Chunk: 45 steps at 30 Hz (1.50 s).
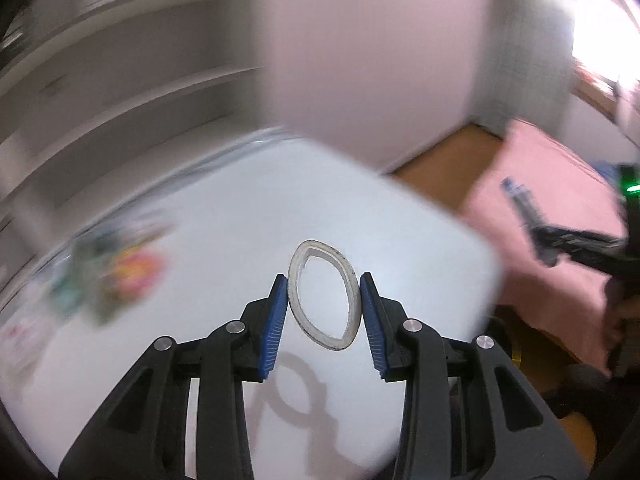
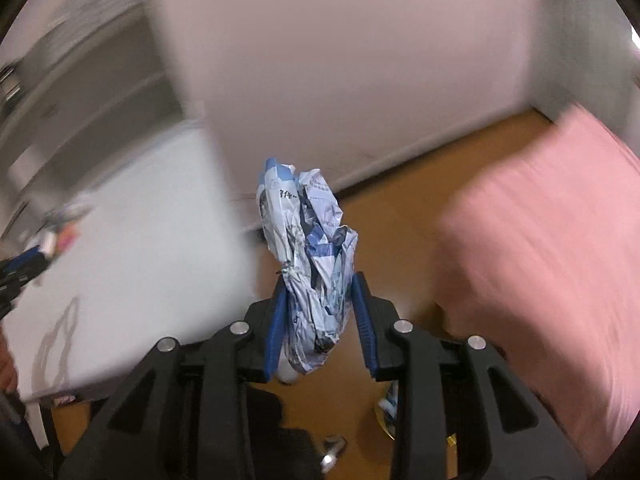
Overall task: Collect trash
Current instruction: 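Carry wrapper and tape ring over the bin and lower them toward it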
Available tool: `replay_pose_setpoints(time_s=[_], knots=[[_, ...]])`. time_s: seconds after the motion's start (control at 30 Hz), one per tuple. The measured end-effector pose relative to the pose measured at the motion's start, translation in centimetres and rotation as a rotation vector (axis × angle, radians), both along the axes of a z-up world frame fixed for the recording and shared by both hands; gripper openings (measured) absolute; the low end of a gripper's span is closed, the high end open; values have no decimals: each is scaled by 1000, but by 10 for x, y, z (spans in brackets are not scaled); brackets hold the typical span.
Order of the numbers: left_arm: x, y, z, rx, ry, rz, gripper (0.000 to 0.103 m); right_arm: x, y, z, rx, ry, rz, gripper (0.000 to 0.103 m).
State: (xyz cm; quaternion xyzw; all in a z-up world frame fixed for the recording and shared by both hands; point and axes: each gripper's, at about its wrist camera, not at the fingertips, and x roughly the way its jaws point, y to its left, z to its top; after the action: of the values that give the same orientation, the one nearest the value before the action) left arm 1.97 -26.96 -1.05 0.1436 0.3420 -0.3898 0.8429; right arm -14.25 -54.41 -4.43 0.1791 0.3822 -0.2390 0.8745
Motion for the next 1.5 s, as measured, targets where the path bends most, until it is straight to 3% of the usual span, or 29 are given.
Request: replay_pose_setpoints(time_s=[0.23,0.37,0.5,0.6,0.83,1.23,1.27,1.37,1.5], knots=[[-86,-143,-34,-24,81,-309,36,-104,-93,-67,141,88,-298,32],[-124,-206,-79,24,159,-419,36,-131,-123,-102,213,141,-368,32],[-155,-253,-134,105,158,-470,36,-139,-138,-136,264,221,-396,32],[-156,-270,-170,141,207,-472,36,-138,-148,-162,368,268,-405,32],[-146,-286,-225,203,277,-447,36,-144,-156,-179,415,316,-435,32],[-148,-288,-230,216,290,-442,36,-139,-157,-180,410,326,-426,35],[-148,-287,-230,215,290,-443,36,-139,-157,-180,411,327,-427,37],[-149,-286,-230,215,290,-446,36,-139,-157,-177,396,322,-432,59],[-149,-287,-229,217,295,-445,36,-136,-156,-174,375,319,-427,59]])
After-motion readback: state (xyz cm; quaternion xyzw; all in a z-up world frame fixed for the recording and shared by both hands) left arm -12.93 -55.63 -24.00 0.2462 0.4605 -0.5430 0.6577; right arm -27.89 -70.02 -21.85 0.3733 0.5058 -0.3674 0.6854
